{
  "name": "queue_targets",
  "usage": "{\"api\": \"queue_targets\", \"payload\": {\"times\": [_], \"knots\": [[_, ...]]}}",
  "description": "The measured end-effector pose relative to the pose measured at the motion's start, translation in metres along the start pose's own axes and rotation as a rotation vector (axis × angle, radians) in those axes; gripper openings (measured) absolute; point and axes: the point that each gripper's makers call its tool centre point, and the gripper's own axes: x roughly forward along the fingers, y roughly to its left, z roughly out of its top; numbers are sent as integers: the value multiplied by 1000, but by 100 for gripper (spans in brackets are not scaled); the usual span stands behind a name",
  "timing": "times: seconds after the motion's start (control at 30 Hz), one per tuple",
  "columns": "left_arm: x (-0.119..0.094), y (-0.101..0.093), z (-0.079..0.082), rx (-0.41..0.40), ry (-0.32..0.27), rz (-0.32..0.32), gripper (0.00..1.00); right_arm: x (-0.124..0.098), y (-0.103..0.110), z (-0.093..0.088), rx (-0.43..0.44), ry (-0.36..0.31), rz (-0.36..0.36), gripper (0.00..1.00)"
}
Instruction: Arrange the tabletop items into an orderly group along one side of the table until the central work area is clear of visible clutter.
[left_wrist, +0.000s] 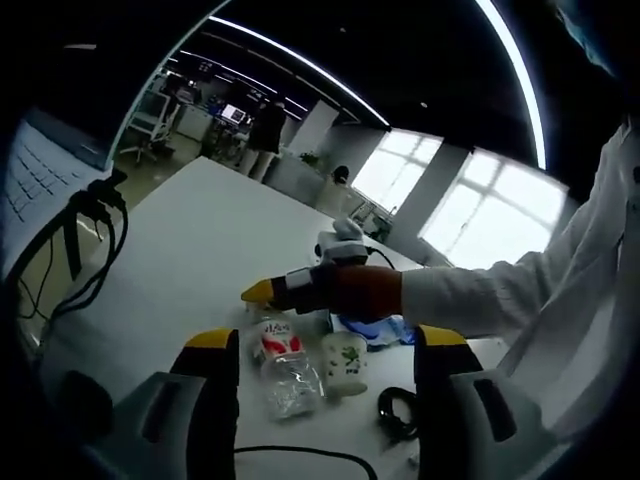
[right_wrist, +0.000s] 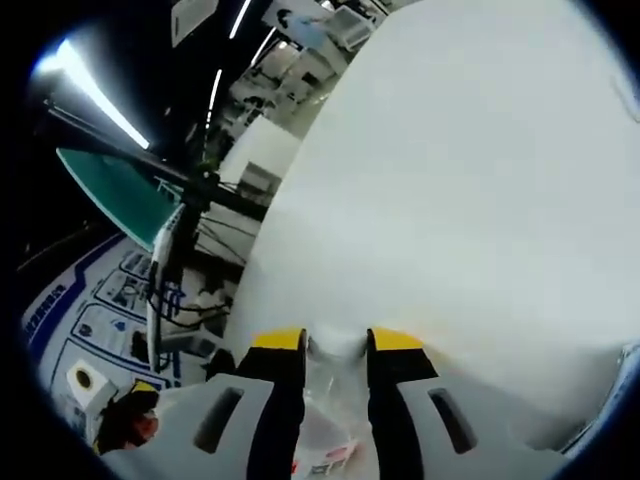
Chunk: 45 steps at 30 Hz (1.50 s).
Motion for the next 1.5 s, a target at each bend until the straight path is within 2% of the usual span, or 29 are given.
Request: {"api": "queue_targets", "payload": {"times": [0.4,0.67,0.7,0.73,0.8,1.03,1.3,1.37,1.5], "knots": [[18,10,-9,-30,17,-24,70,-8,18,4,-102,-32,4,20],[37,25,-27,-38,58,-48,68,-18,39,9,-231,-81,5,20],[41,26,-34,-46,87,-55,68,-19,43,9,-249,-90,12,20],[45,28,-36,-39,91,-57,67,-21,44,9,-266,-96,3,20],[51,30,-44,-36,116,-73,67,-23,51,9,-298,-107,11,20],[75,33,-49,-46,131,-141,69,-32,74,1,-406,-144,20,20],[91,26,-56,-47,169,-220,68,-41,83,-4,-448,-177,20,20],[92,26,-62,-37,194,-238,66,-43,86,-5,-468,-184,21,19],[96,25,-68,-51,207,-260,60,-48,95,-10,-508,-201,21,19]]}}
